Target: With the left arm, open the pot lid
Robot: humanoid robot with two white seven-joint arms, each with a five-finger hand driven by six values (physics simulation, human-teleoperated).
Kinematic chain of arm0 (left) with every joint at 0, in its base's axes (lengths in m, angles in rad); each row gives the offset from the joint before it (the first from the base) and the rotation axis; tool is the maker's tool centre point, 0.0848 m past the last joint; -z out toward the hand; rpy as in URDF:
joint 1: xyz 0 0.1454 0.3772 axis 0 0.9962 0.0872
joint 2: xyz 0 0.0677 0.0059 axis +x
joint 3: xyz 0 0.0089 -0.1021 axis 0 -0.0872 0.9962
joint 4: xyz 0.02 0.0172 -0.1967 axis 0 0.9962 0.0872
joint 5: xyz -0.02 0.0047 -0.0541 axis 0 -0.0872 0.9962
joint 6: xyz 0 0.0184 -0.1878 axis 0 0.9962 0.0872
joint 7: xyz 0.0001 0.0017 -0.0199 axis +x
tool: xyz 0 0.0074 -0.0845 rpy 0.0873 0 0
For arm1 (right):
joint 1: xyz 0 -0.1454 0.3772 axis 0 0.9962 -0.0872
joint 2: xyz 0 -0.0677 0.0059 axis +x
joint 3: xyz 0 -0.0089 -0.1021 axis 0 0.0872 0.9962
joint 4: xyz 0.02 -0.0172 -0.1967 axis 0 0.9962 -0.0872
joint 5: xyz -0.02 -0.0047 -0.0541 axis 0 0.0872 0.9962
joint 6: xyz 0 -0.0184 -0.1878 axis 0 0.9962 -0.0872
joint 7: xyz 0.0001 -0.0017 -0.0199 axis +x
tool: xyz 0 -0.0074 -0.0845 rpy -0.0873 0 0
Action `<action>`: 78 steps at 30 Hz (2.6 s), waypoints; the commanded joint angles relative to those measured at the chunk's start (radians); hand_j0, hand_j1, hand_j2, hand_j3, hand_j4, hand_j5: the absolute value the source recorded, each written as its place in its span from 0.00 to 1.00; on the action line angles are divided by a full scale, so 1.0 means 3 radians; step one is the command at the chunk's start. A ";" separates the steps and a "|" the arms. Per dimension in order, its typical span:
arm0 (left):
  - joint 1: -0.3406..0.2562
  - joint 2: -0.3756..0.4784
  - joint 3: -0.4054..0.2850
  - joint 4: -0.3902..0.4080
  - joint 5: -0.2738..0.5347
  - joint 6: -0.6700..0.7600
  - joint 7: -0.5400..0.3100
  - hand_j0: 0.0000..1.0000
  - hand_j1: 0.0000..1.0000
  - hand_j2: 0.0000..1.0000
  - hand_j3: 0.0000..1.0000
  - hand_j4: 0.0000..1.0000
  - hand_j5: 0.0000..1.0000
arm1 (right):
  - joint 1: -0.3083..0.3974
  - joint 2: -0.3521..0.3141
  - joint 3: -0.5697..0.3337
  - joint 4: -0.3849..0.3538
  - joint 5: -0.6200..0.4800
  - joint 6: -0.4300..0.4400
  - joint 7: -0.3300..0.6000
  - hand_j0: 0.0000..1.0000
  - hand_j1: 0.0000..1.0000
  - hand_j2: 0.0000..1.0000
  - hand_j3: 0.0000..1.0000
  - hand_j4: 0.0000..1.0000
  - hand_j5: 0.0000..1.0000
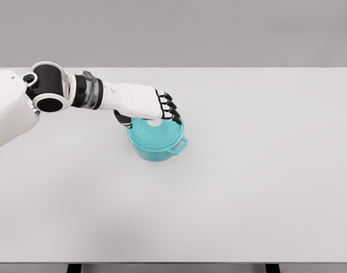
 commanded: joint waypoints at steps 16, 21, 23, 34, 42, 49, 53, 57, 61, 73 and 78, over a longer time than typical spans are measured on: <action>-0.0082 -0.0003 -0.0141 0.0045 0.0011 0.0008 -0.0004 0.84 0.84 0.84 0.84 0.84 0.84 | 0.0000 0.0000 -0.0001 0.0000 -0.0001 0.0000 0.0000 1.00 1.00 1.00 1.00 1.00 1.00; -0.0118 -0.0003 -0.0182 0.0050 0.0016 0.0008 -0.0004 0.84 0.84 0.84 0.84 0.84 0.84 | 0.0000 0.0000 -0.0001 0.0000 -0.0001 0.0000 0.0000 1.00 1.00 1.00 1.00 1.00 1.00; -0.0118 -0.0003 -0.0182 0.0050 0.0016 0.0008 -0.0004 0.84 0.84 0.84 0.84 0.84 0.84 | 0.0000 0.0000 -0.0001 0.0000 -0.0001 0.0000 0.0000 1.00 1.00 1.00 1.00 1.00 1.00; -0.0123 -0.0003 -0.0182 0.0050 0.0011 0.0008 -0.0009 0.80 0.80 0.80 0.80 0.80 0.80 | 0.0000 0.0000 -0.0001 0.0000 -0.0001 0.0000 0.0000 1.00 1.00 1.00 1.00 1.00 1.00; -0.0128 -0.0003 -0.0182 0.0045 0.0016 0.0008 -0.0004 0.71 0.71 0.71 0.71 0.71 0.71 | 0.0000 0.0000 -0.0001 0.0000 -0.0001 0.0000 0.0000 1.00 1.00 1.00 1.00 1.00 1.00; -0.0128 -0.0003 -0.0177 0.0045 0.0021 0.0008 -0.0009 0.66 0.66 0.66 0.66 0.66 0.66 | 0.0000 0.0000 -0.0001 0.0000 -0.0001 0.0000 0.0000 1.00 1.00 1.00 1.00 1.00 1.00; -0.0133 -0.0003 -0.0182 0.0045 0.0016 0.0008 -0.0004 0.65 0.65 0.65 0.65 0.65 0.65 | 0.0000 0.0000 -0.0001 0.0000 -0.0001 0.0000 0.0000 1.00 1.00 1.00 1.00 1.00 1.00; -0.0128 0.0002 -0.0177 0.0045 0.0016 0.0008 -0.0004 0.61 0.61 0.61 0.61 0.61 0.61 | 0.0000 0.0000 -0.0001 0.0000 -0.0001 0.0000 0.0000 1.00 1.00 1.00 1.00 1.00 1.00; -0.0143 0.0002 -0.0177 0.0045 0.0016 0.0008 -0.0009 0.58 0.58 0.58 0.58 0.58 0.58 | 0.0000 0.0000 -0.0001 0.0000 -0.0001 0.0000 0.0000 1.00 1.00 1.00 1.00 1.00 1.00; -0.0164 0.0002 -0.0182 0.0045 0.0032 0.0008 -0.0004 0.56 0.56 0.56 0.56 0.56 0.56 | 0.0000 0.0000 -0.0001 0.0000 -0.0001 0.0000 0.0000 1.00 1.00 1.00 1.00 1.00 1.00; -0.0189 0.0012 -0.0167 0.0045 0.0042 0.0008 -0.0004 0.56 0.56 0.56 0.56 0.56 0.56 | 0.0000 0.0000 -0.0001 0.0000 -0.0001 0.0000 0.0000 1.00 1.00 1.00 1.00 1.00 1.00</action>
